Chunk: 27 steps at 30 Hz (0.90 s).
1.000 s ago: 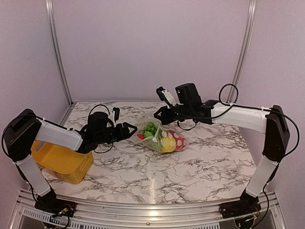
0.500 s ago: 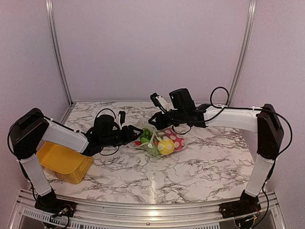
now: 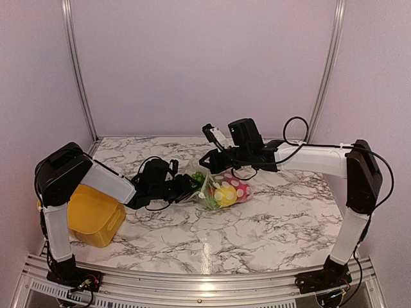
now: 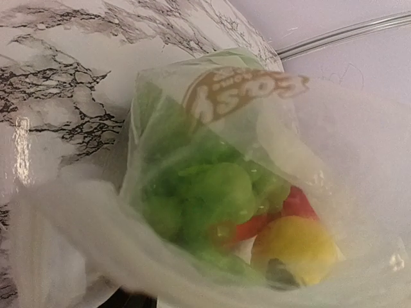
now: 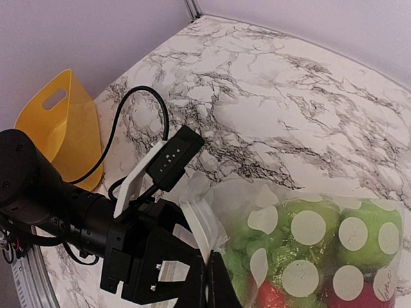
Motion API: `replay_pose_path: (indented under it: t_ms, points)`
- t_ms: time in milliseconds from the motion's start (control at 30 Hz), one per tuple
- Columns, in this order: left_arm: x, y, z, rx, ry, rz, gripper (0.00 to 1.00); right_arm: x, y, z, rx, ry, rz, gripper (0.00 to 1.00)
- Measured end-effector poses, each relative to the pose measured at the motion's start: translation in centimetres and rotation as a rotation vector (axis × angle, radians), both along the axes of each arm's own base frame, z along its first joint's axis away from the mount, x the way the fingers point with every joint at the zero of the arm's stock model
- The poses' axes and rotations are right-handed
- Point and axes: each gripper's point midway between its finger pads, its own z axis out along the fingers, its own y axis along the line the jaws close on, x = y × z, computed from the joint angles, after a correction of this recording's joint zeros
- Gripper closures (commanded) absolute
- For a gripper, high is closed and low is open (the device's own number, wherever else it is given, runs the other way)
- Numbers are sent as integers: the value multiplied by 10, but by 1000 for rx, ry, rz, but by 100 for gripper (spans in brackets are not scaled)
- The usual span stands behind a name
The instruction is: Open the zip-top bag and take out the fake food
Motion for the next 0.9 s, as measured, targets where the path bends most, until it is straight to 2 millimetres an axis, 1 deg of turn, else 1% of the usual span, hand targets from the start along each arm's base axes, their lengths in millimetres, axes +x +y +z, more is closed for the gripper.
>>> replay_pose_path:
  t_ms: [67, 133, 233, 300, 367, 533, 600, 700, 900]
  points:
    - [1, -1, -5, 6, 18, 4, 35, 0, 0, 0, 2, 4, 1, 100]
    - [3, -4, -10, 10, 36, 7, 36, 0, 2, -2, 7, 9, 1, 100]
    - [7, -8, -13, 5, 48, 8, 46, 1, 3, -6, 8, 16, 3, 100]
    - [7, -9, -14, 3, 56, 9, 55, 1, 4, -8, 6, 21, 5, 100]
    - [7, -10, -14, 0, 59, 1, 60, 1, 4, -8, 9, 20, 5, 100]
    - [7, -11, -12, -3, 54, -2, 65, 1, 4, -8, 9, 19, 3, 100]
    - [5, -9, -8, -5, 48, 0, 68, 3, 3, -8, 10, 18, -2, 100]
    - [2, -3, 2, -17, 23, 7, 72, 5, 0, -11, 12, 18, -14, 100]
    - [-3, 12, 29, -30, -73, 34, 74, 11, -18, -29, 0, 47, -68, 100]
